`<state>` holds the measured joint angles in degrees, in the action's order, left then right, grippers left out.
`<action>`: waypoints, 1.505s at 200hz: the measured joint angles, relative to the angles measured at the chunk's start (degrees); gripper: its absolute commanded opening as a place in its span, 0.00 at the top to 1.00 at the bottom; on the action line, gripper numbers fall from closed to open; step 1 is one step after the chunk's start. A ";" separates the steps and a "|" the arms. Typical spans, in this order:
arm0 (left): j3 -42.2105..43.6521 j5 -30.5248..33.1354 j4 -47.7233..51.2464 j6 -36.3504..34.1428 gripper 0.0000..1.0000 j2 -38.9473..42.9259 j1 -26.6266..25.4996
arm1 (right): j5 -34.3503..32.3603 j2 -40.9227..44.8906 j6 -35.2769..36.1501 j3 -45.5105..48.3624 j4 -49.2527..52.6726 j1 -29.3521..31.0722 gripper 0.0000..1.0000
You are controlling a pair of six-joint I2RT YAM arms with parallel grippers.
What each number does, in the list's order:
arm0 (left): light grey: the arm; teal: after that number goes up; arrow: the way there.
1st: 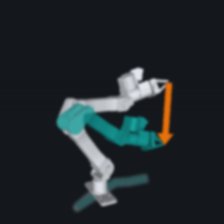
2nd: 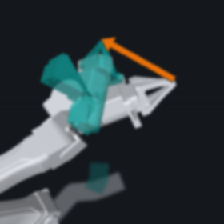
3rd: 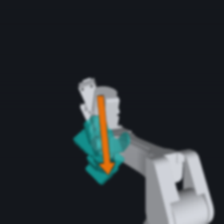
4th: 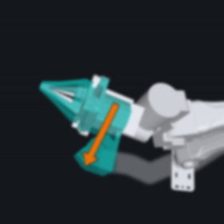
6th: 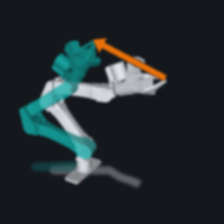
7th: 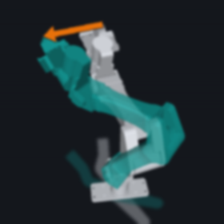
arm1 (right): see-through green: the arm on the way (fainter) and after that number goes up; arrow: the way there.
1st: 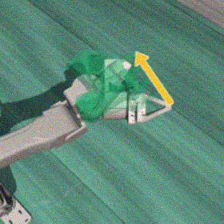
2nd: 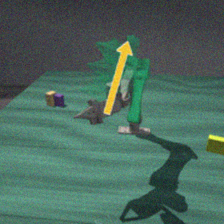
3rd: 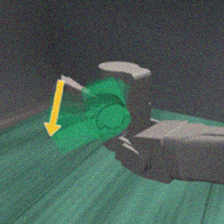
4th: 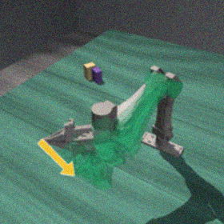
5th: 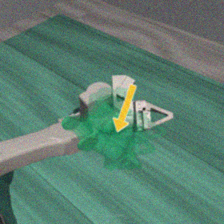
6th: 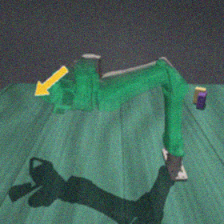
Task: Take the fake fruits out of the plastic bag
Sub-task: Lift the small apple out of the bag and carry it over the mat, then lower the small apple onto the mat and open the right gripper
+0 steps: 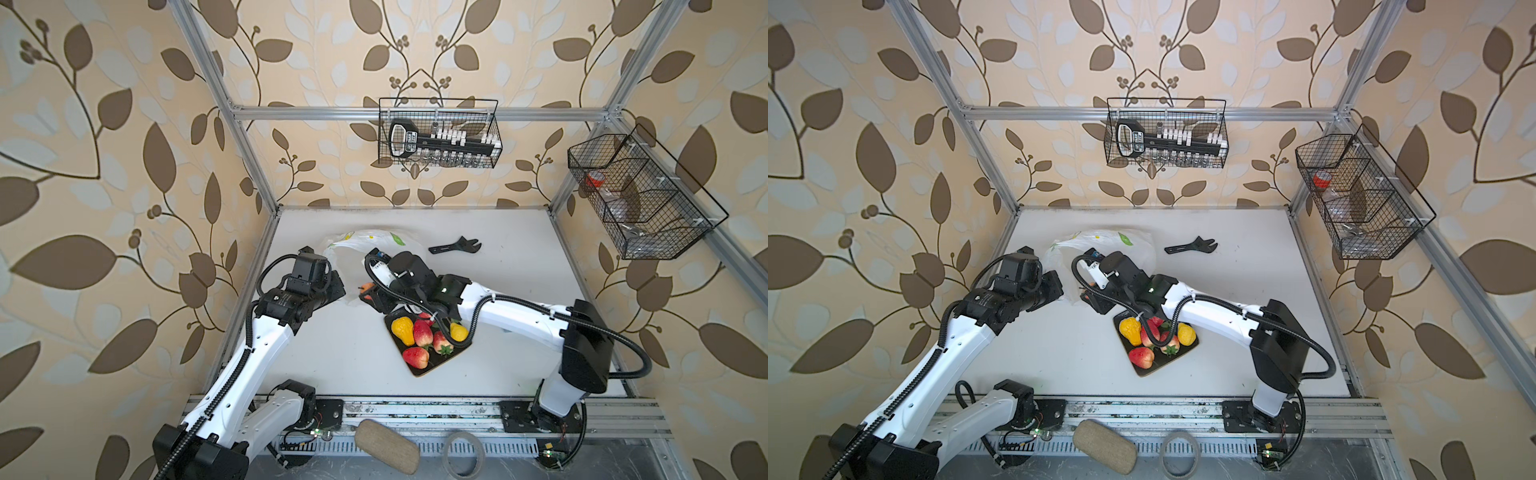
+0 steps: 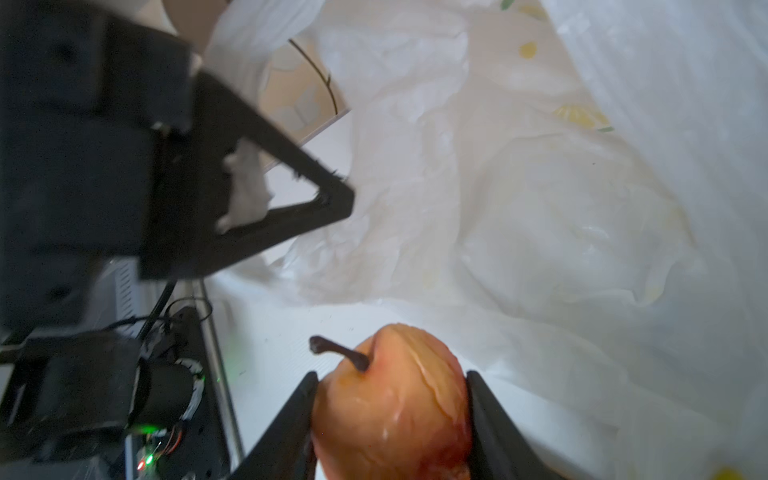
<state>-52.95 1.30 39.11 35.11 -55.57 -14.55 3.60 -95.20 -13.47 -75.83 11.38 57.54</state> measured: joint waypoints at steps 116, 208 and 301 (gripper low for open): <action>0.00 0.83 -0.11 -0.02 1.00 -0.02 0.00 | -9.22 22.84 -8.26 30.27 1.66 -7.63 0.55; 0.00 0.85 0.20 -0.02 0.93 0.37 0.00 | -9.97 16.09 -11.02 33.31 -4.92 -9.27 0.34; -0.02 0.94 0.35 -0.24 0.65 0.87 0.00 | -9.38 23.69 -10.88 33.62 -2.51 -9.46 0.16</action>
<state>-52.97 2.24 39.46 34.87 -54.70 -14.55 -5.78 -71.50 -24.36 -42.22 8.86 48.07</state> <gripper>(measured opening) 0.304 0.840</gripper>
